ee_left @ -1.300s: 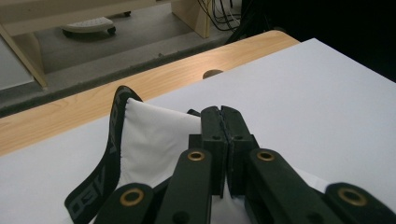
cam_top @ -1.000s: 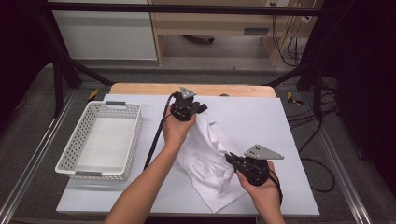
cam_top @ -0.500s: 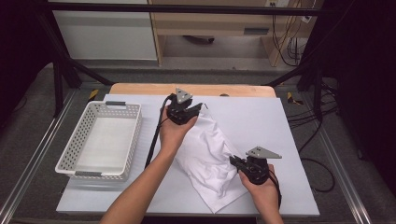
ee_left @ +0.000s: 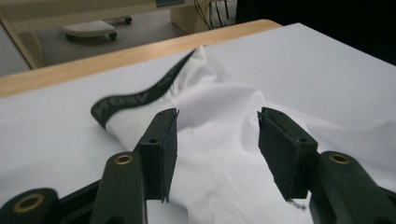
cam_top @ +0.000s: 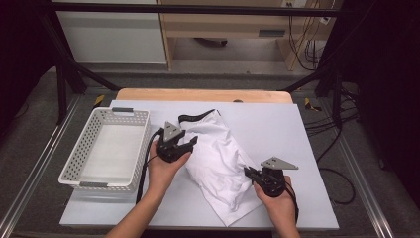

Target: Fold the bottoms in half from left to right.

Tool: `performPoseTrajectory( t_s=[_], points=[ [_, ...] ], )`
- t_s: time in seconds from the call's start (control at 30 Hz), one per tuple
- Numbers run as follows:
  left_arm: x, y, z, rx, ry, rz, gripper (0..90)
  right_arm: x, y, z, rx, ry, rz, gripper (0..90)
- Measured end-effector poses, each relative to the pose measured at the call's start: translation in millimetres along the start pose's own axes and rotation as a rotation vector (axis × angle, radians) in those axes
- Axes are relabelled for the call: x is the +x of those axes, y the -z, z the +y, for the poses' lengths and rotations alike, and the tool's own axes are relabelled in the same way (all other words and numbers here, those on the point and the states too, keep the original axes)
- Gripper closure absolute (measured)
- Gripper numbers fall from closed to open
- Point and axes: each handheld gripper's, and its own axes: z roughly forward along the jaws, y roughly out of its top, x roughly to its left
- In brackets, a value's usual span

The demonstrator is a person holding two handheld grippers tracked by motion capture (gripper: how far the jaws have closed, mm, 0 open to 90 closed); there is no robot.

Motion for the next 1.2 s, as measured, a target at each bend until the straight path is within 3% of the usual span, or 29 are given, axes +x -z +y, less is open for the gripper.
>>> performPoseTrajectory(
  t_s=[0.13,0.3,0.63,1.2],
  points=[
    [-1.8,15.3,-19.5,0.001,0.008,-0.015,44.2,-1.7,1.0,-1.5,0.002,-0.005,-0.005,85.1],
    [-1.1,25.5,-32.4,-0.012,0.011,-0.031,40.6,-3.9,2.7,-4.2,0.001,-0.019,-0.017,84.9],
    [-3.9,28.0,-44.7,0.019,0.018,-0.043,36.9,-5.4,5.3,-8.8,0.013,-0.013,-0.018,83.4],
    [-17.1,36.1,-49.1,0.040,-0.018,-0.055,32.6,-7.4,7.6,-14.3,0.043,-0.012,-0.017,77.4]
  ],
)
